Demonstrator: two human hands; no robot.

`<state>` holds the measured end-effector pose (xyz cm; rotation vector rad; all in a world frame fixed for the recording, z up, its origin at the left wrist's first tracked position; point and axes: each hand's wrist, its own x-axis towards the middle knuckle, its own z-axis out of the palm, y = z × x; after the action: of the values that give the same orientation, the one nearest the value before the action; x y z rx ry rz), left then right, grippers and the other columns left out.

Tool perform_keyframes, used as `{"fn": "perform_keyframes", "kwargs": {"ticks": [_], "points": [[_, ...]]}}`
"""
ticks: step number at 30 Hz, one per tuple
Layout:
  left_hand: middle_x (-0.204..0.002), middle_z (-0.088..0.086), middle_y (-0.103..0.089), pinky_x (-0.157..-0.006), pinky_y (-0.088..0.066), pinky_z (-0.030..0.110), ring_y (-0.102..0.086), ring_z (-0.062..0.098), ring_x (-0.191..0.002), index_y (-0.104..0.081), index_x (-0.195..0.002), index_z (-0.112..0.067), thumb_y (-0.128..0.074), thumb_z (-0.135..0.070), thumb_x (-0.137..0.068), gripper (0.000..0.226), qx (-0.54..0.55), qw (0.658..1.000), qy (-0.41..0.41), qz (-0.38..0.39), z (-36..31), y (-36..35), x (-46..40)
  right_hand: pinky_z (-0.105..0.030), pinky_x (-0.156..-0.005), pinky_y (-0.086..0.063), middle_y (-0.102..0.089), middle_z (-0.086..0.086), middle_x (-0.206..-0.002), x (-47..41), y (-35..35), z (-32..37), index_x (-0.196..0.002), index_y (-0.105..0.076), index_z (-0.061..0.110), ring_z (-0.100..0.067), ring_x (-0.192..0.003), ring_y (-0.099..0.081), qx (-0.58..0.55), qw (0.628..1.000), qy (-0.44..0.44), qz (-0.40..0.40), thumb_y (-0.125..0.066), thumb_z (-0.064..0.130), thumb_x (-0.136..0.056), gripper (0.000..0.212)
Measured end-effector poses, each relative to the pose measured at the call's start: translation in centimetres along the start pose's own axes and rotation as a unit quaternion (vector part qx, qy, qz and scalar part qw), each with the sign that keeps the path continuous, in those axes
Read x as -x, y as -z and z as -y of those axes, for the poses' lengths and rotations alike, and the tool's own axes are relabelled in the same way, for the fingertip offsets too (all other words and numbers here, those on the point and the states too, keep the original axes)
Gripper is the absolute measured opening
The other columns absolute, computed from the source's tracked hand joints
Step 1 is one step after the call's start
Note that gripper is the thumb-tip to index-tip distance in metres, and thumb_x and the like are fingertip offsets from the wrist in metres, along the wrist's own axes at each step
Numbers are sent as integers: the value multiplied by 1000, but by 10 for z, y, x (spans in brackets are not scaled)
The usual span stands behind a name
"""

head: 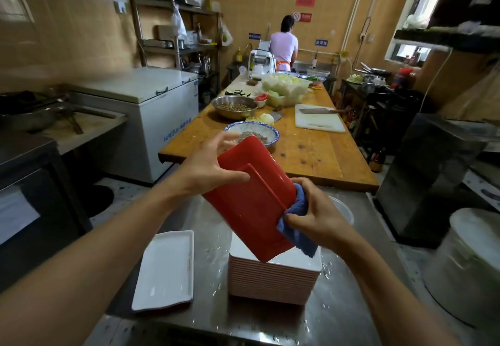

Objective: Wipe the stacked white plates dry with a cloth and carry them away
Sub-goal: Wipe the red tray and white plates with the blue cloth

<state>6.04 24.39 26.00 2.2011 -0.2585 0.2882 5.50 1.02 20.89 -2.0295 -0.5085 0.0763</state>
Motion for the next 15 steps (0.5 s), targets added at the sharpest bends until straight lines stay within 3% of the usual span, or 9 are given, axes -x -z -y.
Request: {"fn": "perform_keyframes", "kwargs": {"ticks": [2, 4, 8, 11, 15], "points": [[-97, -18, -67, -70, -49, 13, -64, 0, -93, -59, -106, -32, -83, -19, -67, 48, 62, 994, 5, 87, -1, 5, 1, -16, -71, -51, -59, 11, -101, -1, 7, 2, -113, -46, 33, -1, -89, -59, 18, 1000, 13, 11, -68, 1, -73, 56], [-85, -8, -72, -64, -53, 16, -68, 5, -78, -65, -97, -24, -79, -10, -71, 33, 112, 987, 24, 116, 1, 4, 5, -15, -72, -50, -56, 12, -104, -2, 12, 6, -115, -45, 31, -2, -93, -58, 42, 999, 25, 17, -69, 2, -72, 58], [-87, 1, -73, -61, -55, 18, -70, 11, -74, -67, -96, -16, -77, -6, -71, 29, 171, 982, 43, 73, 5, 1, 15, -9, -73, -47, -47, 16, -106, -4, 12, 17, -116, -33, 28, -2, -96, -53, 93, 994, 65, -1, -67, 2, -76, 58], [-86, 4, -72, -58, -54, 17, -69, 10, -69, -67, -97, -12, -76, -2, -71, 29, 208, 976, 57, 39, 4, -2, 20, -11, -69, -45, -46, 3, -110, -11, -3, 31, -112, -31, 19, -8, -94, -52, 99, 989, 95, -53, -64, -1, -79, 51], [-77, -2, -72, -53, -54, 18, -68, 7, -62, -65, -91, -18, -74, -4, -73, 25, 233, 969, 77, -2, 0, -9, 27, -26, -97, -36, -42, -12, -133, -24, -24, 51, -124, -40, 3, -22, -120, -43, 150, 969, 174, -87, -61, -6, -79, 51]]}}
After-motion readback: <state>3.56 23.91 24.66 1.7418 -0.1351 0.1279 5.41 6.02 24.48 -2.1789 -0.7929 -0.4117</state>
